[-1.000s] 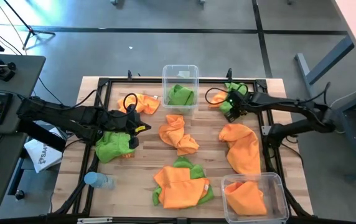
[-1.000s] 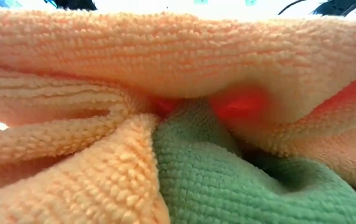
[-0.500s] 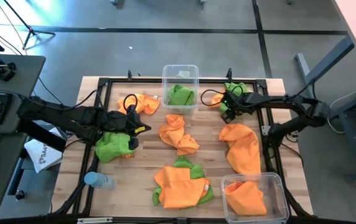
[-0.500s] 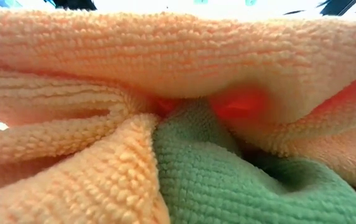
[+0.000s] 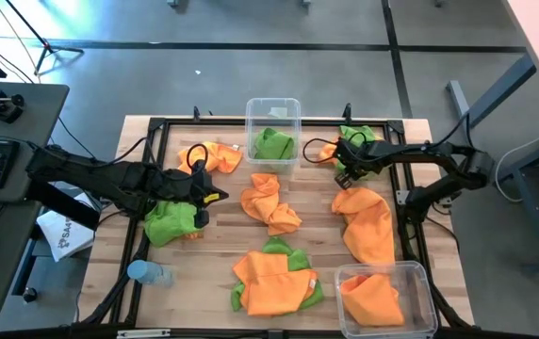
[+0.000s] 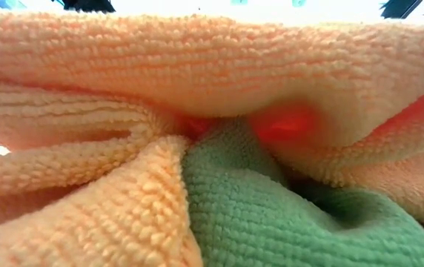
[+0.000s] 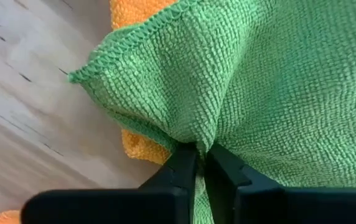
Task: Sort microfiber towel by color & place in baskets
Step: Put the green microfiber towel into the top transparent bin
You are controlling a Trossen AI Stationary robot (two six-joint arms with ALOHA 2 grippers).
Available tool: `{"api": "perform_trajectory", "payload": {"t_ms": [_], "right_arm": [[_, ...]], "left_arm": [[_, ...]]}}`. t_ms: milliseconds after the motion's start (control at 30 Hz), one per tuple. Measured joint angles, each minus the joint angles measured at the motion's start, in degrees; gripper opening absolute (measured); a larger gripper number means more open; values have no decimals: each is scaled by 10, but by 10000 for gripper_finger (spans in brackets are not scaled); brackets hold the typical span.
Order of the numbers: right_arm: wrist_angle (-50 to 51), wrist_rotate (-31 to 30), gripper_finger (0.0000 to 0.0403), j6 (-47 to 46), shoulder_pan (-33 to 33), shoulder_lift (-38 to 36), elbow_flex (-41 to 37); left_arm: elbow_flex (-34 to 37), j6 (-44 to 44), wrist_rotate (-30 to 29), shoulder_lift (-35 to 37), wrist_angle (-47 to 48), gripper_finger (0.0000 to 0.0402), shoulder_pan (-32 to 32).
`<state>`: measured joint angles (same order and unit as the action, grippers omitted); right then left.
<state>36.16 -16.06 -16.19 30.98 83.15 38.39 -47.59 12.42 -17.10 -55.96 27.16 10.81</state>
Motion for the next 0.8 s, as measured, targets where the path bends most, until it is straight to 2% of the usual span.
{"api": "perform_trajectory", "payload": {"t_ms": [133, 267, 667, 800], "right_arm": [[16, 0, 5, 0, 0, -7, 0], [35, -1, 6, -7, 0, -43, 0], [54, 1, 1, -49, -16, -269, 0], [54, 1, 1, -65, -31, -322, 0]], "left_arm": [[0, 0, 0, 0, 0, 0, 0], [0, 0, 0, 0, 0, 0, 0], [0, -5, 0, 0, 0, 0, 0], [0, -5, 0, 0, 0, 0, 0]]}}
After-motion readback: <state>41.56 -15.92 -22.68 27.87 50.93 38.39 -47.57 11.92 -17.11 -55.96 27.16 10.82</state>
